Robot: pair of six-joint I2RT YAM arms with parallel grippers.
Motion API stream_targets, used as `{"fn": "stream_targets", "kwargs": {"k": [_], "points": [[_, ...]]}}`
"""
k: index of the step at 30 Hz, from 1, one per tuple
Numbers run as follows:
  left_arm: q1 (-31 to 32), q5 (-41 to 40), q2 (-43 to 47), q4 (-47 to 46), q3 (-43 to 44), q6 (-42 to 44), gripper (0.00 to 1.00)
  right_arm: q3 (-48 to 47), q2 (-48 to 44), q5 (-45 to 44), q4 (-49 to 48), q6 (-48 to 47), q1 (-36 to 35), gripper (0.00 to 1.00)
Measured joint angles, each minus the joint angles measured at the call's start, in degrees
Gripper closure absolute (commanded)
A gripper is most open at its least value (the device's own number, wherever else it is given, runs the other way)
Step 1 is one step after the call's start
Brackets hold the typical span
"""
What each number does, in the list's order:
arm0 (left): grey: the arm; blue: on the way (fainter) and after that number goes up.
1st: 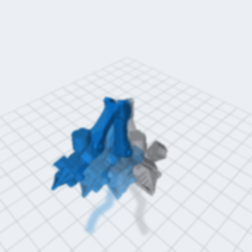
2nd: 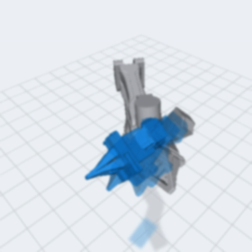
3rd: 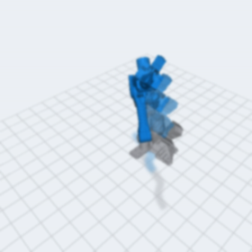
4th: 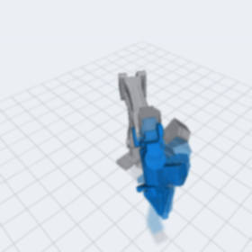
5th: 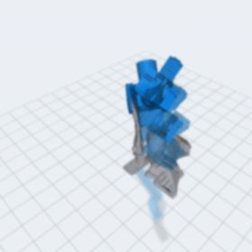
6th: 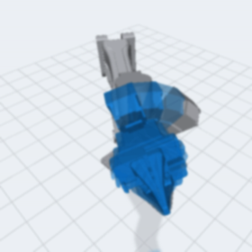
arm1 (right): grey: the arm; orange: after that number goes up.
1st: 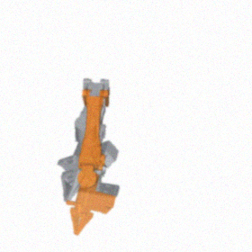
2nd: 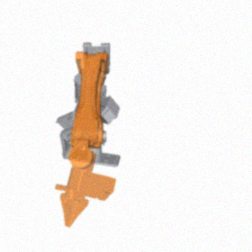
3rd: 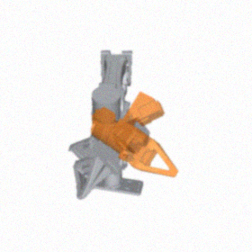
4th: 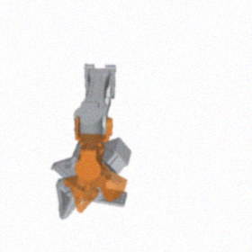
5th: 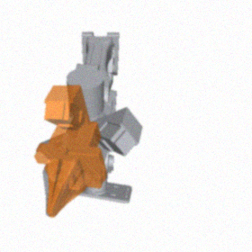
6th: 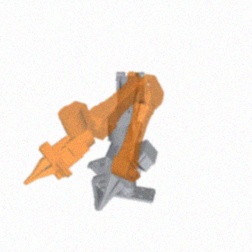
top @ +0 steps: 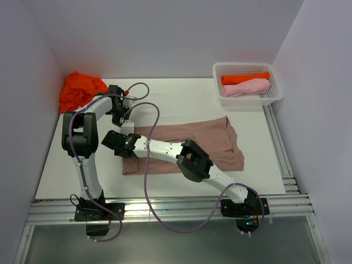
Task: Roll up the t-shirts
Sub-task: Roll the tshirt
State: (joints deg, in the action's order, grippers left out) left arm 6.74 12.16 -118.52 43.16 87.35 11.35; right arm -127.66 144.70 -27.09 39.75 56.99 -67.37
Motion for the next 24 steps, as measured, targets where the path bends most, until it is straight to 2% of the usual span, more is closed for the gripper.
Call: {"fn": "stream_targets", "kwargs": {"k": [4,16,24], "points": [[0.0,0.0,0.0,0.0,0.0,0.0,0.99,-0.2,0.0,0.8,0.9,0.8,0.0,0.51],[0.4,-0.5,0.2,0.0,0.0,0.2,0.98,-3.4,1.9,2.3,5.8,1.7,0.3,0.87],[0.6,-1.1,0.7,0.2,0.0,0.3,0.96,8.1,-3.6,5.9,-4.7,0.3,1.4,0.90]]}}
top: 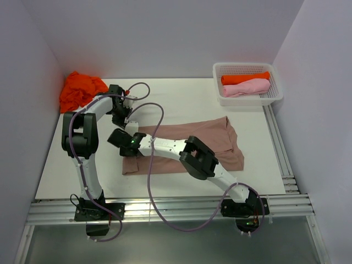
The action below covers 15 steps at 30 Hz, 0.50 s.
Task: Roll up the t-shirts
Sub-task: Roll the tshirt
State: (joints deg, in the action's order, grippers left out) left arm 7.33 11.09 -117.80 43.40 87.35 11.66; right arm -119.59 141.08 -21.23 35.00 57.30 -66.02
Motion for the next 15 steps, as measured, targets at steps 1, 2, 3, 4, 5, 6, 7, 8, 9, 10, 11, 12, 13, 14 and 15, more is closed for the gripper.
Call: {"fn": "stream_targets", "kwargs": {"k": [1,2,3,4,5,6,7,8,9,10,11,12,13,14,15], "points": [[0.0,0.0,0.0,0.1,0.0,0.1,0.95,1.7,-0.8,0.8,-1.7,-0.3,0.2,0.90],[0.0,0.0,0.0,0.2,0.0,0.2,0.94,4.1,-1.9,1.6,-3.8,-0.4,0.5,0.91],[0.0,-0.1,0.0,0.2,0.0,0.2,0.94,6.3,-3.0,2.6,-6.1,-0.6,0.8,0.91],[0.0,-0.2,0.0,0.4,0.0,0.3,0.94,9.3,-4.3,3.9,-9.0,-0.7,1.2,0.91],[0.0,-0.2,0.0,0.5,0.1,0.3,0.92,11.9,-5.5,4.9,-11.5,-0.5,1.5,0.91],[0.0,-0.3,0.0,0.7,0.2,0.3,0.91,14.8,-6.9,6.3,-14.4,-0.2,1.9,0.91],[0.0,-0.3,0.0,1.0,0.4,0.3,0.91,17.3,-8.0,7.6,-16.9,-0.1,2.4,0.91],[0.1,-0.3,0.0,1.1,0.5,0.4,0.89,20.1,-9.3,8.9,-19.6,0.3,2.8,0.91],[0.2,-0.3,0.0,1.4,0.7,0.6,0.88,22.4,-10.2,10.2,-22.1,0.5,3.3,0.91],[0.2,-0.3,0.0,1.7,0.9,0.7,0.87,23.8,-10.8,11.2,-23.7,0.8,3.7,0.91],[0.2,-0.3,0.0,1.9,1.1,0.8,0.84,25.1,-11.3,12.2,-25.4,0.9,4.0,0.91],[0.3,-0.3,0.0,2.0,1.3,0.9,0.82,26.3,-11.6,13.2,-27.1,1.4,4.3,0.91],[0.3,-0.3,0.0,2.1,1.5,1.0,0.79,27.3,-11.9,14.1,-28.6,1.7,4.6,0.91],[0.4,-0.3,0.0,2.1,1.7,1.1,0.74,28.5,-12.3,15.1,-30.0,2.1,4.9,0.92],[0.4,-0.3,0.0,2.1,2.0,1.2,0.71,29.5,-12.6,16.0,-31.3,2.5,5.2,0.92]]}}
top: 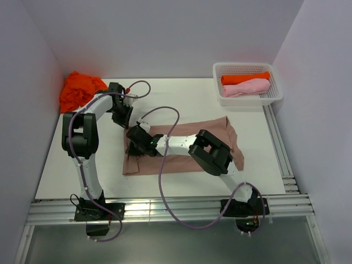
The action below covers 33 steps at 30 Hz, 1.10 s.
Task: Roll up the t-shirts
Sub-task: Roll the tshirt
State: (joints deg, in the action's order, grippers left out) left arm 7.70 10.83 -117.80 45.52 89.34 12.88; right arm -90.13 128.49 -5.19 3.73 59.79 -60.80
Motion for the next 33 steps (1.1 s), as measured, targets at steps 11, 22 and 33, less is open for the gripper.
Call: {"fn": "stream_targets", "kwargs": {"k": [11,22,33], "points": [[0.0,3.3,1.9,1.8,2.0,1.4,0.51,7.5,-4.3,5.5,-9.4,3.9,1.7,0.92],[-2.4,8.5,4.6,3.7,1.7,2.1,0.53,12.7,-7.6,6.2,-12.3,6.0,2.7,0.93],[-5.1,11.9,9.4,3.2,-5.8,3.6,0.54,16.9,-11.2,6.0,-12.8,6.7,3.9,0.94]]}}
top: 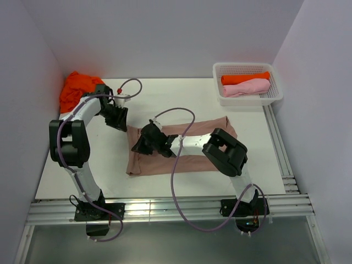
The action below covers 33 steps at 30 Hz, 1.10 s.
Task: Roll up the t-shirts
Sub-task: Roll the tshirt
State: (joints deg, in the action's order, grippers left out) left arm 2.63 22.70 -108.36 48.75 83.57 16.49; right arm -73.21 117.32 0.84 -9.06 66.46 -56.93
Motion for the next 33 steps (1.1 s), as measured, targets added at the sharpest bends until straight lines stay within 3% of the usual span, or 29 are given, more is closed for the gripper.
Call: {"fn": "stream_targets", "kwargs": {"k": [17,33], "points": [[-0.2,7.2,2.1,-2.6,-7.4,0.2,0.51,2.2,-0.3,-0.8,1.0,0.2,0.7,0.95],[3.8,5.4,-0.3,-6.6,-7.4,-4.0,0.54,2.4,0.0,-0.8,1.4,0.2,1.6,0.96]]}}
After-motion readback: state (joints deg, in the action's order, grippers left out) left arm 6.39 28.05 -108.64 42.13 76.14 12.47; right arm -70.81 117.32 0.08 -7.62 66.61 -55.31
